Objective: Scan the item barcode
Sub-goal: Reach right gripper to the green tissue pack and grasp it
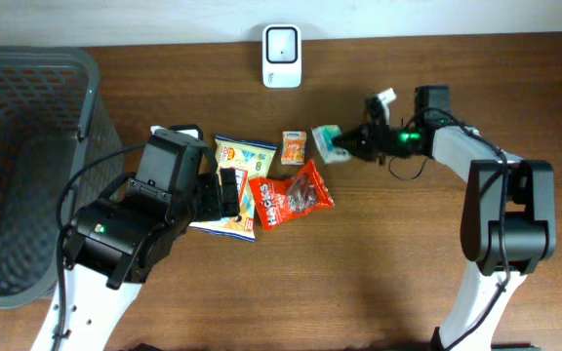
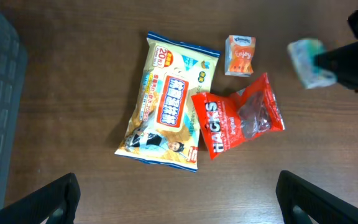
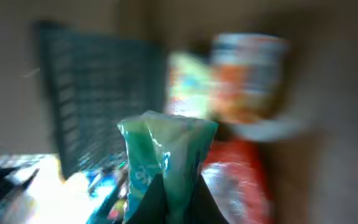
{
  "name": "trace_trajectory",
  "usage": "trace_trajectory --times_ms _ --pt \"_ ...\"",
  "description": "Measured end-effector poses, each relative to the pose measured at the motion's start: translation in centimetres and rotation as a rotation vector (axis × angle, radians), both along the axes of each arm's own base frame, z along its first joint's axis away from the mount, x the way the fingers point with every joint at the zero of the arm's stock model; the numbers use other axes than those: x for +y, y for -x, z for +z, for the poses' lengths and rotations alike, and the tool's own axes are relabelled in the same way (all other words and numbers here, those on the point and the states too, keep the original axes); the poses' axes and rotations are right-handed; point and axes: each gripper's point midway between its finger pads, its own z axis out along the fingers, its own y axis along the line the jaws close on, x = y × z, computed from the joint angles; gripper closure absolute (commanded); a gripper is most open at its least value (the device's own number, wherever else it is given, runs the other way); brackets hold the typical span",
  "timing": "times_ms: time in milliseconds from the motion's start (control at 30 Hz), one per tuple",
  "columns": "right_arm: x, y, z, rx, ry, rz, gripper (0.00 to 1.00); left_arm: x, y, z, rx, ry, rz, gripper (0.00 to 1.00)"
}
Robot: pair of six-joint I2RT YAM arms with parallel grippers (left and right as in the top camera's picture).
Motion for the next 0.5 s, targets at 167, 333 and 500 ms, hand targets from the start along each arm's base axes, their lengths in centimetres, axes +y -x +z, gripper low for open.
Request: trace_trajectory --times_ms 167,333,500 --pt "-6.1 -0.3 -5.6 0.178 0.423 -0.18 0.23 0.0 0.0 0.0 0.002 -0.001 0.0 0.01" --pt "-9.4 1.6 -2.3 0.168 0.725 -0.134 0.25 0.0 0.0 0.0 0.002 -0.001 0.0 0.01" --pt "-2.1 2.3 -0.4 -0.223 1.291 0.13 0.29 0.0 0.0 0.0 0.002 -0.001 0.0 0.01"
